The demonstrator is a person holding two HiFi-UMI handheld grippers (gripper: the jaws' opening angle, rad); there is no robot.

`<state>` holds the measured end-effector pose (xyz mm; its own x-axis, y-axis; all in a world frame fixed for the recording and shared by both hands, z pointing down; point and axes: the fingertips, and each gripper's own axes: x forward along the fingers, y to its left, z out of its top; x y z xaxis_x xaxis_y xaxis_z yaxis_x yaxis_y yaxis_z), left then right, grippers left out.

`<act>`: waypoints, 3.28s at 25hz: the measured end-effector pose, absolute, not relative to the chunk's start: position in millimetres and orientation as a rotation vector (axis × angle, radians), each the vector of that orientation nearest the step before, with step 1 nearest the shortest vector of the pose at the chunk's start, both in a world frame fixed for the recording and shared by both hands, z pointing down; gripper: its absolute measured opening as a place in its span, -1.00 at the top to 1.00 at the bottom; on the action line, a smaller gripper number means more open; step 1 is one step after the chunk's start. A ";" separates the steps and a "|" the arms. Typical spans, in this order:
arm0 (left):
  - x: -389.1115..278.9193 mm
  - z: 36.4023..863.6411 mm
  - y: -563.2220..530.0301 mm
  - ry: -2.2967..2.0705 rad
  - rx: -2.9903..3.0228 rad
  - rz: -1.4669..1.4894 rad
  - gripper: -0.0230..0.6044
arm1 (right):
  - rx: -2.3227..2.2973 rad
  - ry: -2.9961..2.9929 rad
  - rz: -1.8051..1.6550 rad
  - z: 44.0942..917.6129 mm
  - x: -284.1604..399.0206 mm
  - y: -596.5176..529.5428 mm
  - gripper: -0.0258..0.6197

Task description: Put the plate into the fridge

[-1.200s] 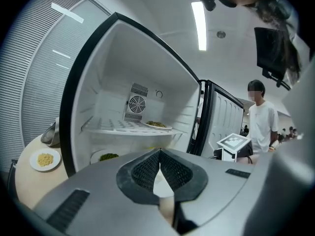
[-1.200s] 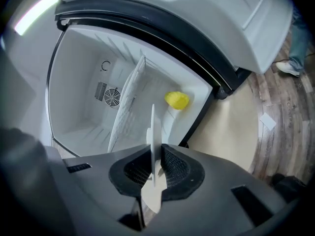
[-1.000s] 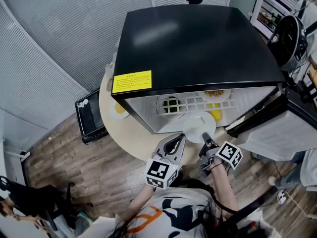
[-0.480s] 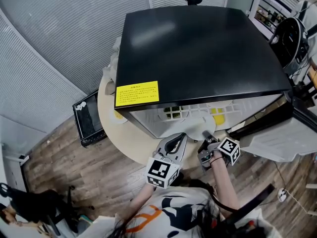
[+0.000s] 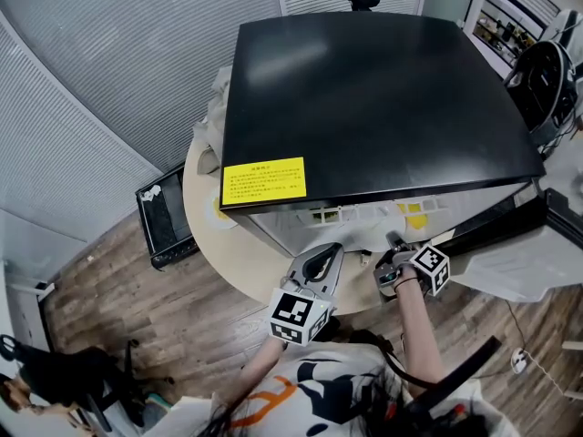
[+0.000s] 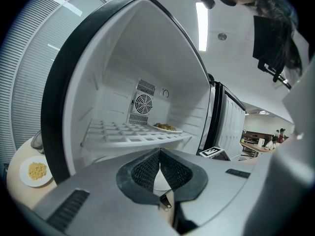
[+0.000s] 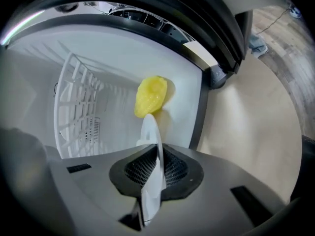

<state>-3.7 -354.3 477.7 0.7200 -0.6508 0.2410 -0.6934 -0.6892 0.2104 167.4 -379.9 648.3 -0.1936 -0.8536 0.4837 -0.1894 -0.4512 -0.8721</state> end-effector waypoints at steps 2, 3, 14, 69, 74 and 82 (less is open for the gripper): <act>-3.0 479.0 -354.5 -1.054 2.639 0.218 0.89 | -1.592 1.237 -1.669 647.5 173.0 -386.5 0.83; -2.6 479.8 -354.3 -1.052 2.639 0.221 0.89 | -1.615 1.249 -1.657 647.1 175.6 -389.6 0.83; -8.2 480.9 -349.3 -1.053 2.641 0.244 0.89 | -1.753 1.400 -1.527 634.7 178.9 -417.4 0.83; 72.2 479.8 -212.0 -1.153 2.604 0.259 0.89 | -1.674 2.365 -1.094 513.1 155.7 -227.0 0.35; 76.0 494.5 -176.2 -1.201 2.543 0.303 0.89 | -1.534 2.397 -1.172 514.1 149.1 -192.0 0.54; 72.9 493.2 -147.4 -1.228 2.536 0.368 0.89 | -1.446 2.343 -1.224 509.1 139.4 -168.0 0.61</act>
